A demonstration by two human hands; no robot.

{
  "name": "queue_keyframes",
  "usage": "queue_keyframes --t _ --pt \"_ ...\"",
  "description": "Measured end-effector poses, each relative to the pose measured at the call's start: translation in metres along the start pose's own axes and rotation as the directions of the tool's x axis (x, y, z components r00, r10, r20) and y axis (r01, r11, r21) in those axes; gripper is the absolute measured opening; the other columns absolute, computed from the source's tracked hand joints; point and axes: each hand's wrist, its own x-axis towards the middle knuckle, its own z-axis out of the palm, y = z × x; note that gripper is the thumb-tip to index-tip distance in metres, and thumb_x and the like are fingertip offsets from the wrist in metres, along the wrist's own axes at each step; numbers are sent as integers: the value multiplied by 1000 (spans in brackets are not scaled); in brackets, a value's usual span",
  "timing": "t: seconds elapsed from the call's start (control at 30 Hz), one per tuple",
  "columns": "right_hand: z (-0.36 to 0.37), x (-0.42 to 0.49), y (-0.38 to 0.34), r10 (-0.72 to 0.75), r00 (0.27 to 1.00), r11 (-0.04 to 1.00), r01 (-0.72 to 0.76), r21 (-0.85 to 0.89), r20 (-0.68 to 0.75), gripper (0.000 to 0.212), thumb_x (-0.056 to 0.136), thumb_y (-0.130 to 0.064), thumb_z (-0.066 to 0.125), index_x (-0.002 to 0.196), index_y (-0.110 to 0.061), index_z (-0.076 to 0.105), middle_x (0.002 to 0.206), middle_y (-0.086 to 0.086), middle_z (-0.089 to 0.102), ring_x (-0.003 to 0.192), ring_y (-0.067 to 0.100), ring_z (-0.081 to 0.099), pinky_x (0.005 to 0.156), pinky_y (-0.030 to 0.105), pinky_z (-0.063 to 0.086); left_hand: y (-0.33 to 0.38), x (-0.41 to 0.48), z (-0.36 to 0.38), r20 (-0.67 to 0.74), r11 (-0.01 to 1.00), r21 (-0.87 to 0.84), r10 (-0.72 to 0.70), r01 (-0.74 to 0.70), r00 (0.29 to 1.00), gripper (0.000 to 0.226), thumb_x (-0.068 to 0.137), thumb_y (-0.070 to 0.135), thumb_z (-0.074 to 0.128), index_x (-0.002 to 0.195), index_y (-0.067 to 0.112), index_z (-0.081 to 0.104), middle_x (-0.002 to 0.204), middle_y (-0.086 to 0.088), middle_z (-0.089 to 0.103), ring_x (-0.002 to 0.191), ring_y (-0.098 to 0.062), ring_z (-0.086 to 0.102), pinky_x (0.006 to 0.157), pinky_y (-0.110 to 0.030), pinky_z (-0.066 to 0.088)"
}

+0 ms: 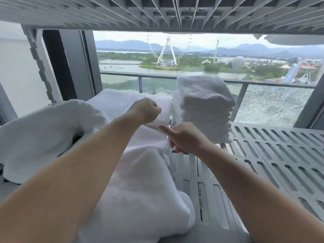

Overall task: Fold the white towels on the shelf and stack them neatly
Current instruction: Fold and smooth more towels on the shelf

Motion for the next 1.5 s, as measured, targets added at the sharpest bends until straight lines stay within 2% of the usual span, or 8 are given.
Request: queue_keyframes --t 0.17,0.3,0.43,0.67,0.83,1.27,1.4,1.5 --pt "9 -19 -17 393 811 886 -460 57 433 83 69 -89 46 72 -10 70 67 4 74 37 15 48 46 22 27 -19 -60 -6 344 906 412 -56 -97 937 29 95 40 55 105 19 72 109 -1 70 95 -20 59 79 -29 43" --pt "29 -44 -34 273 844 840 -443 313 462 32 87 -34 61 58 -19 63 48 -3 55 36 9 46 42 16 30 -21 -102 10 394 923 379 -99 -63 914 40 97 47 53 128 23 63 125 -3 65 111 -23 58 84 -25 40" --pt "35 -72 -35 220 933 742 -350 572 285 38 83 3 56 50 -15 65 52 3 51 37 11 47 39 19 41 -18 -125 24 275 939 342 -82 -18 958 41 101 42 45 133 20 58 133 -8 61 121 -27 56 92 -30 40" --pt "-10 -125 -1 430 903 540 -233 808 -27 16 78 1 50 78 -13 58 64 7 43 50 19 41 45 25 36 -5 -159 46 87 962 196 -211 191 973 53 97 55 43 134 20 57 143 -12 53 133 -31 46 109 -36 34" --pt "-55 -167 32 508 794 712 -171 681 -332 16 83 -10 51 88 -10 66 72 -1 60 64 14 50 56 26 39 43 -185 77 34 976 -139 -166 169 986 29 83 35 56 60 19 52 64 3 56 66 -22 52 60 -31 38" --pt "-165 -205 125 292 801 769 128 626 -522 34 82 4 55 81 -29 64 77 2 65 65 17 56 60 28 42 161 -151 122 621 479 -701 45 528 783 24 92 0 55 113 10 63 101 -14 54 95 -27 49 81 -35 42" --pt "-191 -190 162 370 725 856 -24 516 -581 22 78 -8 60 86 -28 67 86 7 73 74 25 65 67 45 52 198 -114 127 353 448 -850 98 276 931 16 90 0 64 100 11 59 97 -15 61 71 -20 58 63 -33 48" --pt "-197 -190 190 512 658 855 -450 256 -552 20 78 -21 66 97 -17 71 91 7 74 89 29 70 73 40 54 233 -96 135 18 575 -817 113 -51 993 37 81 0 70 114 13 61 110 -15 67 91 -30 69 80 -43 59"
